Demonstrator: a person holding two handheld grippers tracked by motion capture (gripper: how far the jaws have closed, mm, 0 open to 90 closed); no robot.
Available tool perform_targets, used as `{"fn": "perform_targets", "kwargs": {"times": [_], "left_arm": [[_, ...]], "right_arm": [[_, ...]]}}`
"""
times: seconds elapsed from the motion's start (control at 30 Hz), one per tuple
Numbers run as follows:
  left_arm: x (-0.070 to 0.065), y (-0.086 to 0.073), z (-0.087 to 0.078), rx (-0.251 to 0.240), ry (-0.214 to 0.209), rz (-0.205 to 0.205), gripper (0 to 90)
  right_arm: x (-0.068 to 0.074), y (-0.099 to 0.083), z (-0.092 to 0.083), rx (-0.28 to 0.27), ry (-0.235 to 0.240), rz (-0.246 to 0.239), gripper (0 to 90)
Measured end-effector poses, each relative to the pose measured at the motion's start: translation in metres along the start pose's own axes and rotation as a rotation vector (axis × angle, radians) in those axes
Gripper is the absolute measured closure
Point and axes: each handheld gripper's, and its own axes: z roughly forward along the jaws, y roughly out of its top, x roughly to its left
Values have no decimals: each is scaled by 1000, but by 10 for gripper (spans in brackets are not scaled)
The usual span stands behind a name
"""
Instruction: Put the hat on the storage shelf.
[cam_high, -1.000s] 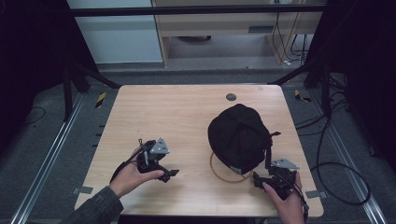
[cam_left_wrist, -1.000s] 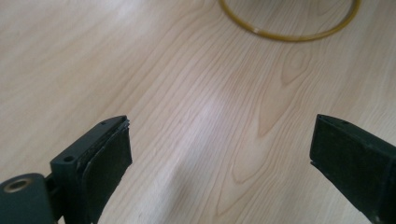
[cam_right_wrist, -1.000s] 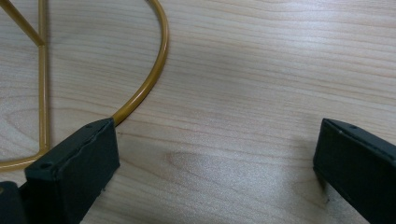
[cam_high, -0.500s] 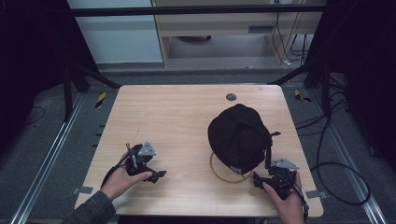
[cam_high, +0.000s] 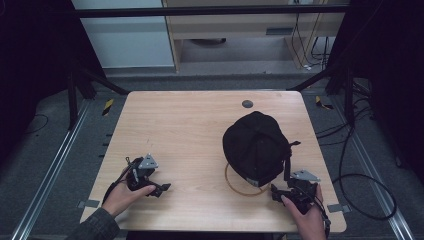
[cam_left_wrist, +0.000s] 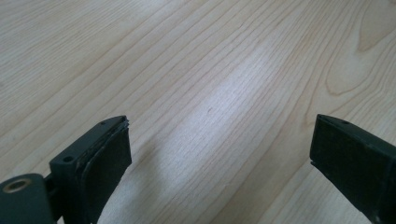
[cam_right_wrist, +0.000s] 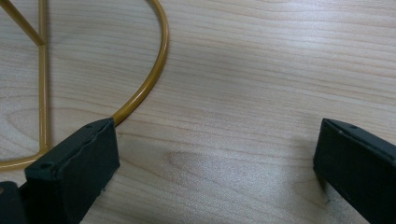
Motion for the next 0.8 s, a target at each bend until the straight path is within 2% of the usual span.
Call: {"fn": "perform_targets", "kwargs": {"times": [0.17, 0.53, 0.63, 0.7, 0.8], "left_arm": [[4, -6, 0, -5, 6, -13, 46], [20, -25, 2, -54, 64, -30, 40], [22, -27, 3, -63, 64, -41, 30], [24, -30, 4, -80, 48, -55, 20], [25, -31, 5, -90, 50, -56, 13]], "right_arm": [[0, 0, 0, 0, 0, 0, 4], [0, 0, 0, 0, 0, 1, 4], [0, 0, 0, 0, -1, -2, 4], [0, 0, 0, 0, 0, 0, 4], [0, 0, 0, 0, 0, -2, 4]]}}
